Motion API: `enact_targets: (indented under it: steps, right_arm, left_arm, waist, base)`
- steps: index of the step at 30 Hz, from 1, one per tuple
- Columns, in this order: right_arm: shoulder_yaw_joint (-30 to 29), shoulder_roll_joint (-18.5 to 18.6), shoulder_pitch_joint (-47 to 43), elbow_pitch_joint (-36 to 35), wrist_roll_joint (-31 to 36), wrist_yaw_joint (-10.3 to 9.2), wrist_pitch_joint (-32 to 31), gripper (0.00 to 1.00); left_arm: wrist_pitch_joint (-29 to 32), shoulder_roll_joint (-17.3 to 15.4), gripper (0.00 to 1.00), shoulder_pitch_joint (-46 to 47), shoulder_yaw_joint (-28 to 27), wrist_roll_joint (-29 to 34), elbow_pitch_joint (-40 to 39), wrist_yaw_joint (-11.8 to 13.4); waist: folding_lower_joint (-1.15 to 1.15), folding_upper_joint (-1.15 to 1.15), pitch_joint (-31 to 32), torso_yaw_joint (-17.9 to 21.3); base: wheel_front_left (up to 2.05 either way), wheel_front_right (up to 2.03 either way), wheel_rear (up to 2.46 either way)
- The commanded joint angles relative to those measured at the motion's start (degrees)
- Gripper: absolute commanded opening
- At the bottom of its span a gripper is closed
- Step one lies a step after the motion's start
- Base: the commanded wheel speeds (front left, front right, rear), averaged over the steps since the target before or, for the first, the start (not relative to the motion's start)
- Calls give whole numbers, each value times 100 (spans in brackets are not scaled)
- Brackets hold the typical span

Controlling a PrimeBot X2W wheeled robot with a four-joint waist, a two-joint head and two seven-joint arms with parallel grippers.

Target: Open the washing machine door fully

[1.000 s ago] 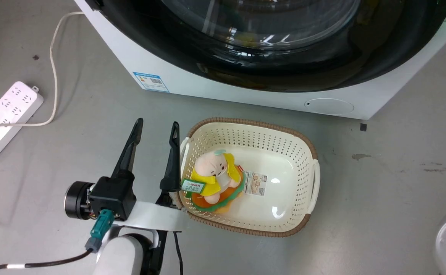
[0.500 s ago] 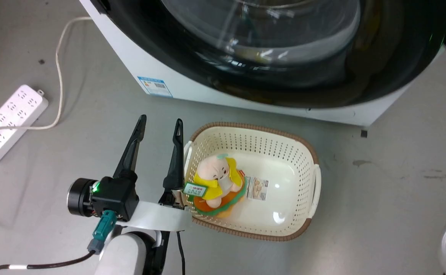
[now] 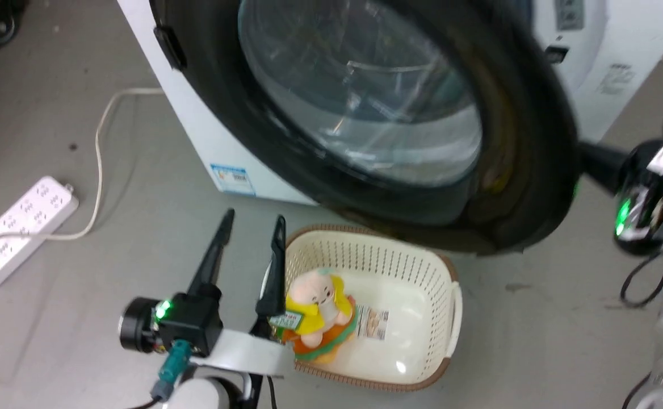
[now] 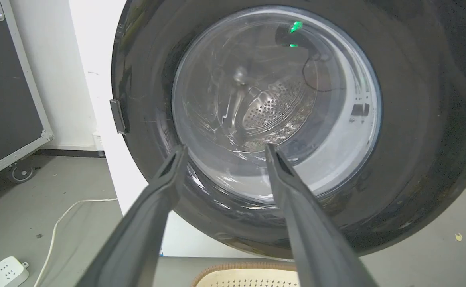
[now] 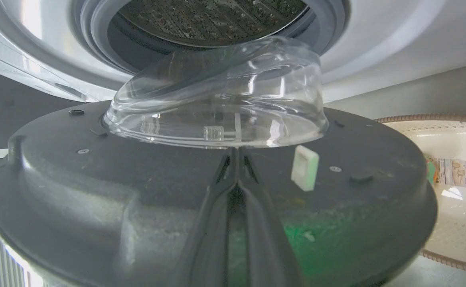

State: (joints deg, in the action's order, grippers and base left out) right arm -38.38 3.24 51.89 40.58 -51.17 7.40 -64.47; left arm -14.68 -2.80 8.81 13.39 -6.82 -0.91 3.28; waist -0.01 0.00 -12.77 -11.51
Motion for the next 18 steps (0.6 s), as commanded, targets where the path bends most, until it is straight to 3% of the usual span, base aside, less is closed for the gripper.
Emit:
enact_targets:
  steps: [1,10,18]
  right_arm:
    - [116,-35,-227,17,-119,9,-38,0]
    - [1082,-36,-1273,-129,-1131,9,17,0]
    - [2278,-36,-2006,-411,-2210,9,96,0]
  left_arm:
    - [-32,-8,100,-96,30,-25,26,-12]
    - [-32,-8,100,-470,24,-2,105,-32]
    - [-32,-8,100,-666,-80,92,232,-129]
  waist:
    - [1,0,177,67]
    - [1,0,585,128]
    - [1,0,775,73]
  base:
    - [0,0,0]
    - [0,0,0]
    - [0,0,0]
